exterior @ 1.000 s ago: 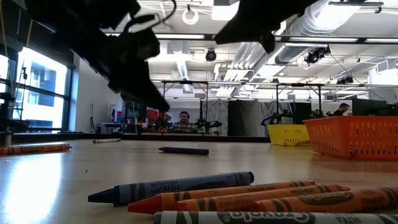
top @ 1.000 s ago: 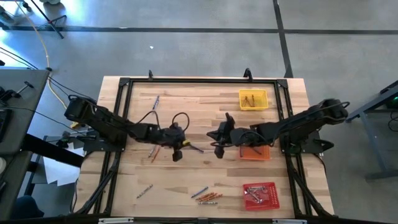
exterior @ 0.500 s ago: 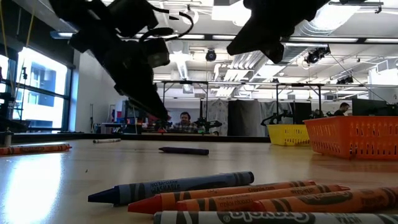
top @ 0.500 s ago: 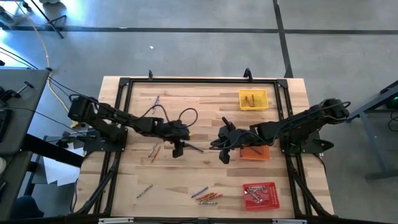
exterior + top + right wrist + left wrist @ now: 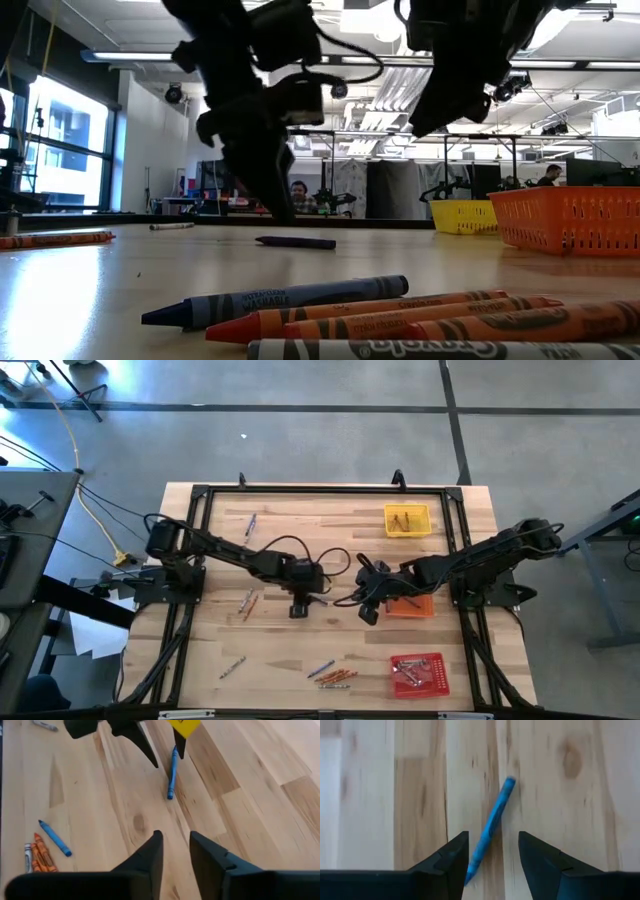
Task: Sort crayons
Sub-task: Put the blue crayon into the orange bin
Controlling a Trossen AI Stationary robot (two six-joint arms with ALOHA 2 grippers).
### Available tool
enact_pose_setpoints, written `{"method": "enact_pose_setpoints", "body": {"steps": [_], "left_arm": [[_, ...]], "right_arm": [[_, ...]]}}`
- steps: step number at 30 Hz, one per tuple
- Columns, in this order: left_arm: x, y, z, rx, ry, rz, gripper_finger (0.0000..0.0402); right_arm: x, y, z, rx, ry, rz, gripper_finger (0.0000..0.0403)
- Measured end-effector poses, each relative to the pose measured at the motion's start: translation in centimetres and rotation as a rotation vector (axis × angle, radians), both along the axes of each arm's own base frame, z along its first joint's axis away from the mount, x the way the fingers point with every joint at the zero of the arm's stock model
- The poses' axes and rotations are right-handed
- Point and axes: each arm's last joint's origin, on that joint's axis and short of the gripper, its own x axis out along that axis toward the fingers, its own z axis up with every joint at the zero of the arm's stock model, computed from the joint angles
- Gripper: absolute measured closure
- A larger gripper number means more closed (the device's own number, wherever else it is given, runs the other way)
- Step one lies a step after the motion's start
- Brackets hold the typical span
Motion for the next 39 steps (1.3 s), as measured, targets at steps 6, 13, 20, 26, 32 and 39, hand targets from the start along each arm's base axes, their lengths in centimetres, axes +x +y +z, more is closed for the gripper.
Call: {"method": "enact_pose_setpoints", "body": {"steps": [6,13,20,26,32,39], "left_arm": [[0.2,0.3,-1.3,0.011,0.065,-0.020,0.0245],[0.3,0.3,-2.7,0.028,0.113,-0.032,0.0245],[0.1,0.3,-3.0,0.021,0.138,0.003,0.0288],[-0.1,0.4,-3.1,0.001,0.168,0.046,0.0392],[-0.1,0.4,-3.1,-0.020,0.173,0.098,0.0397],[-0.9,0.8,-1.1,0.029,0.140,0.150,0.0398]], "right_arm": [[-0.1,0.0,-0.1,-0.001,0.014,0.002,0.0284],[-0.1,0.0,-0.1,0.040,0.021,-0.017,0.0285],[-0.2,0.1,-0.1,0.052,0.025,-0.011,0.0285],[-0.2,0.1,-0.1,0.055,0.026,-0.008,0.0285],[-0.2,0.1,-0.1,0.069,0.030,0.004,0.0285],[-0.9,0.0,0.2,0.100,0.063,-0.008,0.0285]]}}
